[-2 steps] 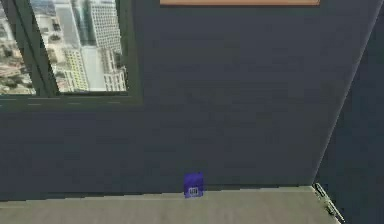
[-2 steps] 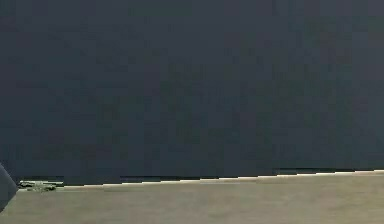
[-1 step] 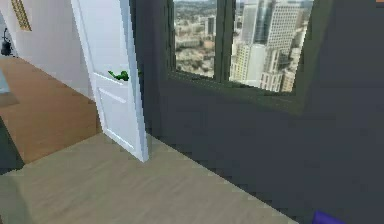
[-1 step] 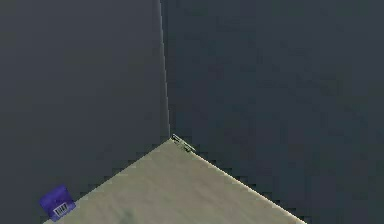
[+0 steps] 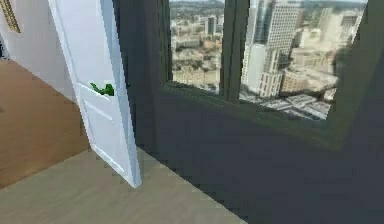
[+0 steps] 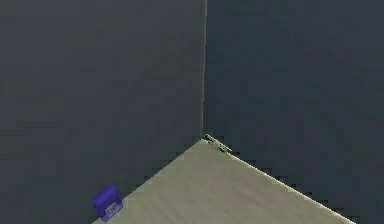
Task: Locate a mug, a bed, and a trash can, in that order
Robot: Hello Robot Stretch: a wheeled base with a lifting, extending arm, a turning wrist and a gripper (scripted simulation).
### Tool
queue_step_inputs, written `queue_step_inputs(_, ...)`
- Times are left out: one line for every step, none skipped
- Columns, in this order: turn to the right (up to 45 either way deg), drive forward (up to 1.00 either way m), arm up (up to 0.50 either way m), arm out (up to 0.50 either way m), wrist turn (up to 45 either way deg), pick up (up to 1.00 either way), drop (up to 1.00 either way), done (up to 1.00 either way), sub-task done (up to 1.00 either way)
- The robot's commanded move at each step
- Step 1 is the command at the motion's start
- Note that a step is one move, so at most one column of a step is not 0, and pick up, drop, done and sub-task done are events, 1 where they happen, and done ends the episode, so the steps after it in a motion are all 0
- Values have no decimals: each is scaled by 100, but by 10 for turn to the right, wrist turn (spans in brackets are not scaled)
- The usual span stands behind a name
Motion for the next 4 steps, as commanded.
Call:
queue_step_inputs(-420, 0, 0, 0, 0, 0, 0, 0, 0)
queue_step_inputs(0, 15, 0, 0, 0, 0, 0, 0, 0)
queue_step_inputs(0, 100, 0, 0, 0, 0, 0, 0, 0)
queue_step_inputs(0, 100, 0, 0, 0, 0, 0, 0, 0)
